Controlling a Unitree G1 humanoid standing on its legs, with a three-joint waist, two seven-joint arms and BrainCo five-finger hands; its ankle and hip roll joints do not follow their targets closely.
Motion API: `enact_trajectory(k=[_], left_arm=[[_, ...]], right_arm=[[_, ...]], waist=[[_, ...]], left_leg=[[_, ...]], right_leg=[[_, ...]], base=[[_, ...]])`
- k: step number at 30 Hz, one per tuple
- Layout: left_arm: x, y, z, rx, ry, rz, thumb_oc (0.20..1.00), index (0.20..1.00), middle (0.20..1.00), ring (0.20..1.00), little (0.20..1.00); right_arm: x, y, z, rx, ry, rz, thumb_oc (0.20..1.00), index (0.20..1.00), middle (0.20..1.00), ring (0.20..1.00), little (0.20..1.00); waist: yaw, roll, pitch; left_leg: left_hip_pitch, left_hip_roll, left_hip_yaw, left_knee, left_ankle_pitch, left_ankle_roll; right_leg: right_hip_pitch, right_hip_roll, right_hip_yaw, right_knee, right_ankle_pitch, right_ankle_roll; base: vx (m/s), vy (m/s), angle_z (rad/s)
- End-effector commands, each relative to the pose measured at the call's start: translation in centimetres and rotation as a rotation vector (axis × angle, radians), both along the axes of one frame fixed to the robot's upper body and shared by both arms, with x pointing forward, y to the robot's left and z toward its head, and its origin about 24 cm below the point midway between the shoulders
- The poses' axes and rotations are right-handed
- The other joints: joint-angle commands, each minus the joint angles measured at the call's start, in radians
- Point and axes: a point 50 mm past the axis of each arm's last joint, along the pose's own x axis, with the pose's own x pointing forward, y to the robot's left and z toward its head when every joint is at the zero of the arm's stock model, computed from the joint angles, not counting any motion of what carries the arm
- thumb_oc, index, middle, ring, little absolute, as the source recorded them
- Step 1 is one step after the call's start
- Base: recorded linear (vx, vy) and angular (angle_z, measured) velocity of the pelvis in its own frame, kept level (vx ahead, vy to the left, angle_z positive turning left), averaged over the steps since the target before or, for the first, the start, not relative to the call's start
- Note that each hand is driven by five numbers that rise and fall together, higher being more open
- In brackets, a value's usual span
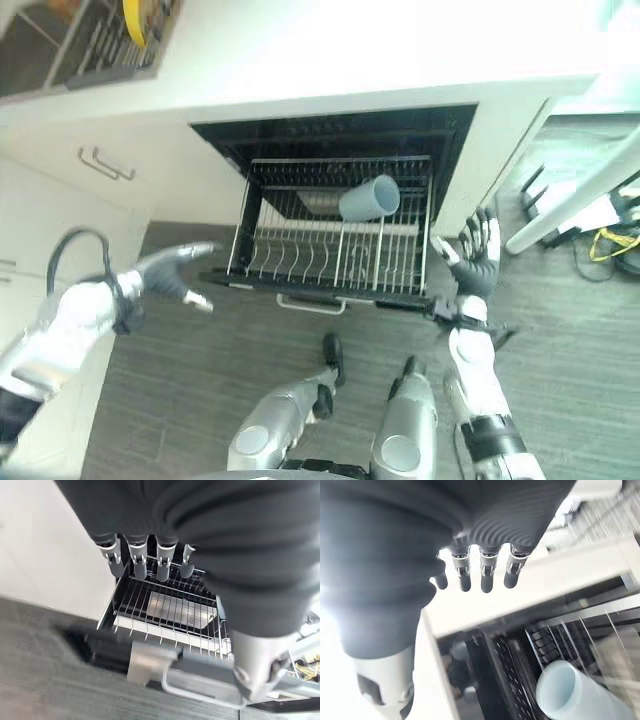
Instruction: Place the dishes in the dishwasher.
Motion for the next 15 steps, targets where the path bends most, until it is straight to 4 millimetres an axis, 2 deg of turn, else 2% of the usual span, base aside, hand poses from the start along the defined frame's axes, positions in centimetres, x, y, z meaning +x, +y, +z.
enact_trajectory(k=[1, 2, 3, 5, 8, 11, 15], left_arm=[[2.4, 0.6, 2.7, 0.06, -0.318, 0.034, 1.0, 1.0, 1.0, 1.0, 1.0], [1.4, 0.8, 0.1, 0.011, -0.309, 0.11, 1.0, 1.0, 1.0, 1.0, 1.0], [0.9, 0.9, -1.4, -0.024, -0.294, 0.163, 1.0, 1.0, 1.0, 1.0, 1.0], [0.1, 0.7, -3.9, -0.112, -0.273, 0.265, 1.0, 1.0, 1.0, 1.0, 1.0], [-1.5, 0.7, -7.4, -0.348, -0.234, 0.497, 1.0, 1.0, 1.0, 1.0, 1.0], [-2.9, 0.2, -9.9, -0.451, -0.194, 0.617, 1.0, 1.0, 1.0, 1.0, 1.0], [-4.2, 0.1, -11.3, -0.542, -0.188, 0.734, 1.0, 1.0, 1.0, 1.0, 1.0]], right_arm=[[1.6, 1.1, 4.9, 0.007, -0.292, 0.111, 1.0, 1.0, 1.0, 1.0, 1.0], [1.1, 1.3, 4.4, 0.006, -0.283, 0.14, 1.0, 1.0, 1.0, 1.0, 1.0], [0.9, 1.5, 4.0, 0.018, -0.277, 0.163, 1.0, 1.0, 1.0, 1.0, 1.0], [0.6, 1.9, 3.6, 0.023, -0.263, 0.201, 1.0, 1.0, 1.0, 1.0, 1.0], [0.2, 3.0, 2.5, 0.059, -0.219, 0.299, 1.0, 1.0, 1.0, 1.0, 1.0], [0.0, 3.6, 2.0, 0.089, -0.187, 0.4, 1.0, 1.0, 1.0, 1.0, 1.0], [-0.4, 4.0, 2.1, 0.086, -0.169, 0.481, 1.0, 1.0, 1.0, 1.0, 1.0]], waist=[[-0.016, -0.024, -0.033], [-0.016, -0.039, -0.073], [-0.015, -0.047, -0.095], [-0.014, -0.058, -0.132], [-0.008, -0.088, -0.172], [-0.002, -0.116, -0.183], [-0.001, -0.13, -0.185]], left_leg=[[0.096, 0.04, 0.014, 0.057, -0.151, -0.034], [0.127, 0.053, 0.012, 0.039, -0.147, -0.041], [0.146, 0.061, 0.012, 0.025, -0.142, -0.045], [0.165, 0.073, 0.012, 0.01, -0.134, -0.052], [0.194, 0.084, 0.008, 0.008, -0.142, -0.061], [0.204, 0.09, 0.0, 0.043, -0.165, -0.066], [0.199, 0.11, -0.012, 0.058, -0.154, -0.077]], right_leg=[[0.137, -0.043, -0.022, -0.192, 0.081, 0.088], [0.174, -0.029, -0.028, -0.225, 0.084, 0.084], [0.196, -0.022, -0.033, -0.244, 0.087, 0.08], [0.22, -0.009, -0.038, -0.273, 0.095, 0.072], [0.257, 0.012, -0.045, -0.304, 0.094, 0.056], [0.281, 0.027, -0.047, -0.312, 0.09, 0.041], [0.295, 0.056, -0.044, -0.324, 0.093, 0.024]], base=[[0.08, -0.203, -0.03], [0.08, -0.223, -0.03], [0.06, -0.222, -0.03], [0.02, -0.175, -0.04], [-0.04, -0.221, -0.04], [-0.08, -0.236, -0.01], [-0.06, -0.181, -0.03]])
